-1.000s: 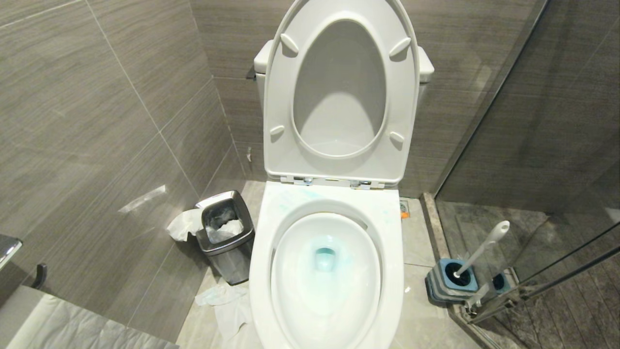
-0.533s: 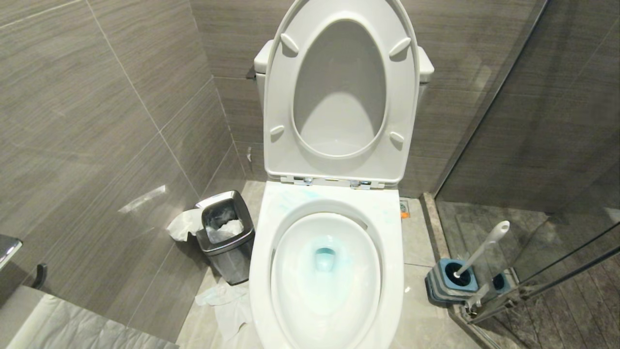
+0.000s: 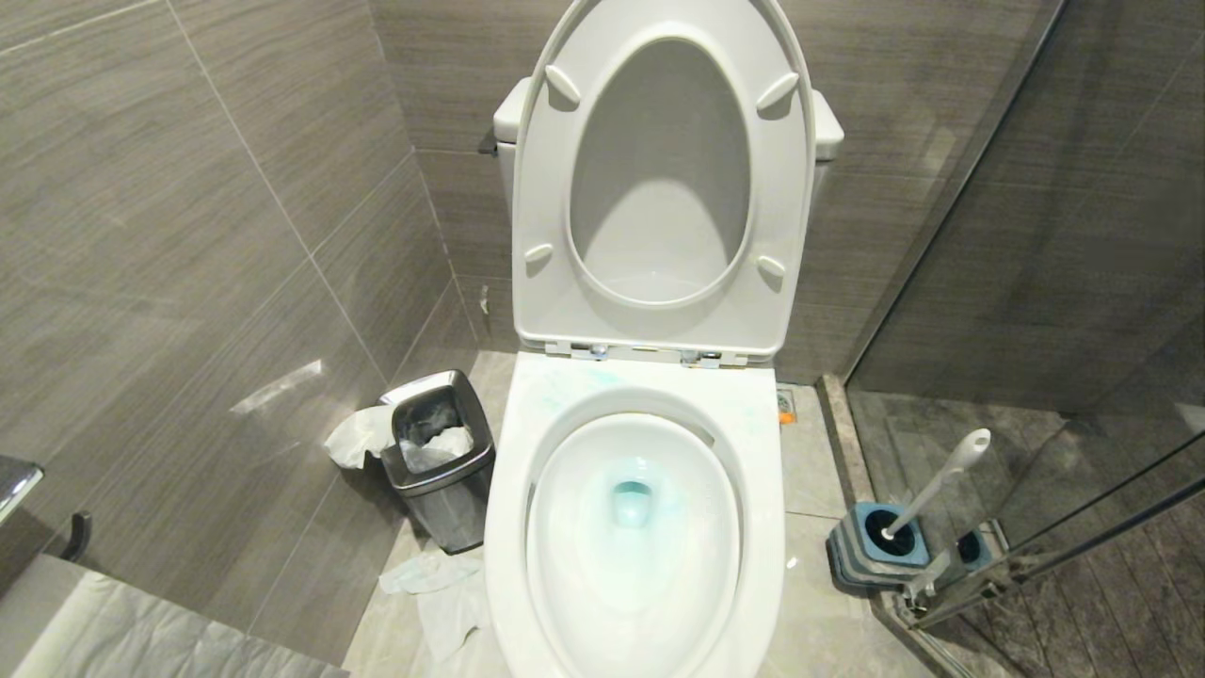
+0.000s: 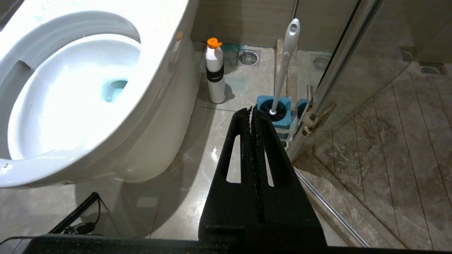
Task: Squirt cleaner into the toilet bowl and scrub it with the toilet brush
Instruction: Flush the toilet
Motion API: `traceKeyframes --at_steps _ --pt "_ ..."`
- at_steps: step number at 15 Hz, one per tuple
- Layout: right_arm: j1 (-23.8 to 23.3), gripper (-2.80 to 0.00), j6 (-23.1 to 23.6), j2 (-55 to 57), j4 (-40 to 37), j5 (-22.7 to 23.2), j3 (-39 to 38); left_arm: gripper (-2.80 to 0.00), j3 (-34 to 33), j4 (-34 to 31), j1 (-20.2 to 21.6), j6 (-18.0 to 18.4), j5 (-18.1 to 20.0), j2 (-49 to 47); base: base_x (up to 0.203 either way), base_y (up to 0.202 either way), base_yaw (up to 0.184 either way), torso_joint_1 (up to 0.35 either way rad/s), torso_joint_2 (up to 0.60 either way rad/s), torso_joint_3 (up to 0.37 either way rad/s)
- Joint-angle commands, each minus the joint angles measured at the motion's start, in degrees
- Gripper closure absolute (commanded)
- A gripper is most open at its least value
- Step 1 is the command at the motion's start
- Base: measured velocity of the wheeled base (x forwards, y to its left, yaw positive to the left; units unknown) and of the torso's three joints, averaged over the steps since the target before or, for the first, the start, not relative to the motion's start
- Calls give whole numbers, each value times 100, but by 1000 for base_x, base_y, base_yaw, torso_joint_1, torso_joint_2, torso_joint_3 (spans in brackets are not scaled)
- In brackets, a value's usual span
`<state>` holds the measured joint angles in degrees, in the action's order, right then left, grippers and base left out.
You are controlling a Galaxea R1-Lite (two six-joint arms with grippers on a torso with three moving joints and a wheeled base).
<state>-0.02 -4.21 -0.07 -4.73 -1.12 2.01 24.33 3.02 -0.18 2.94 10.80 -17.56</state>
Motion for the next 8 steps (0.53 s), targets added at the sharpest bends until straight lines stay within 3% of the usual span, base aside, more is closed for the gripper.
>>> traceKeyframes --at_steps 1,8 --pt "-4 0 -1 7 -2 -2 1 0 368 415 1 -1 13 -1218 0 0 0 0 0 0" --pt "1 0 -1 7 -2 -2 1 0 2168 814 1 3 10 -3061 0 0 0 0 0 0"
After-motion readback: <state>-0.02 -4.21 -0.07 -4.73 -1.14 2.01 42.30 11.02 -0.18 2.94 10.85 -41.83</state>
